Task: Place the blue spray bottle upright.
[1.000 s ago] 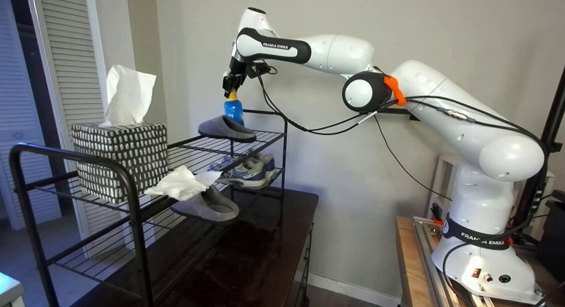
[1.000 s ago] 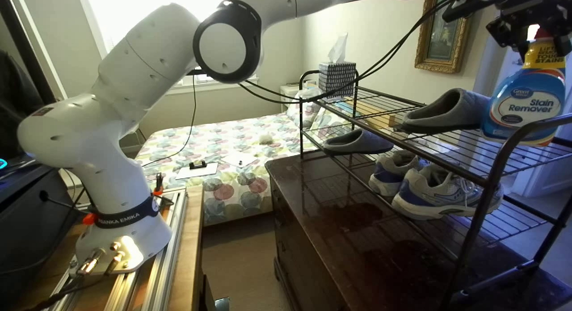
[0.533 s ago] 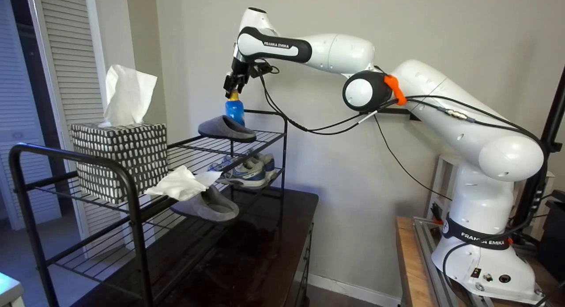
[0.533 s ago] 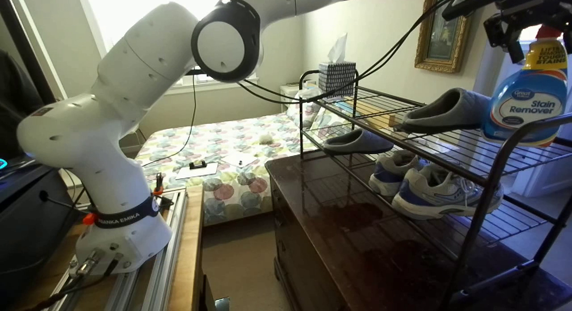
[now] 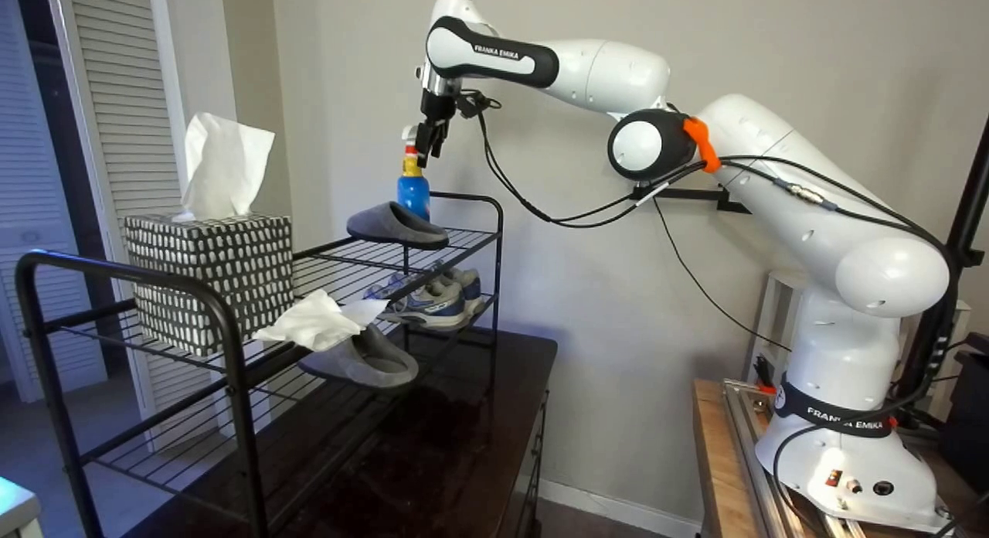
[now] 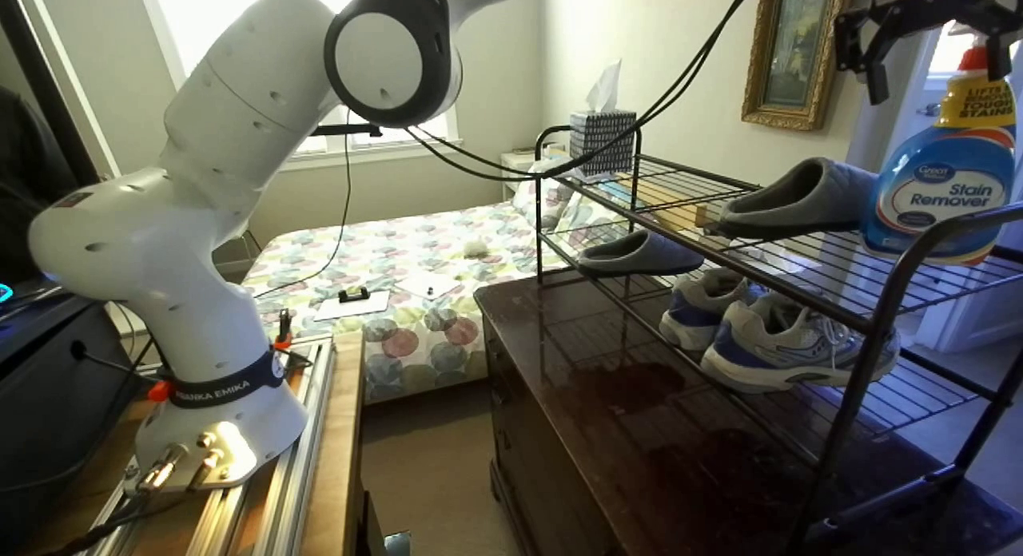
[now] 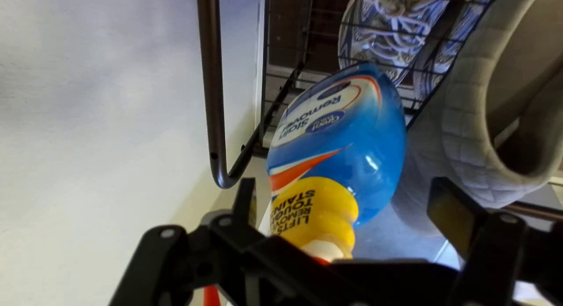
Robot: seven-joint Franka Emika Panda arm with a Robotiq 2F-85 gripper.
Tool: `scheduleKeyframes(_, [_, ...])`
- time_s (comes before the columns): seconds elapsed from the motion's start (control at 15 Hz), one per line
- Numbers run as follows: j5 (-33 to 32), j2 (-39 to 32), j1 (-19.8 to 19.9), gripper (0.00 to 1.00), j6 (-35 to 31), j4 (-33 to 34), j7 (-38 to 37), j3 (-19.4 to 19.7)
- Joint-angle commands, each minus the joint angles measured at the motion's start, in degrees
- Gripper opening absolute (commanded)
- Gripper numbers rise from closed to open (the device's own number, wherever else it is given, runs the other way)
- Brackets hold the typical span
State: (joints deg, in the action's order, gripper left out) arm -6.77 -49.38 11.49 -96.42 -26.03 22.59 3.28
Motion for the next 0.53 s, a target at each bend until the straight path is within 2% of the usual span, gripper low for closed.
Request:
scheduleKeyframes(0.0, [-0.62,2.75,0.1,1.0,6.78,-0.79,5.08,0.52])
scheduleKeyframes(0.2, [-3.02,3.46,-0.43,1.0,9.55,-0.53,10.1,1.91])
scheduleKeyframes(0.33, [-4.63,2.31,-0.74,1.0,5.3,0.53,14.29,2.33])
scheduleKeyframes(0.4, [-2.54,2.69,-0.1,1.0,6.85,-0.14,10.45,1.52])
scheduleKeyframes(0.47, [-3.04,2.67,-0.19,1.0,6.22,-0.15,11.86,1.72])
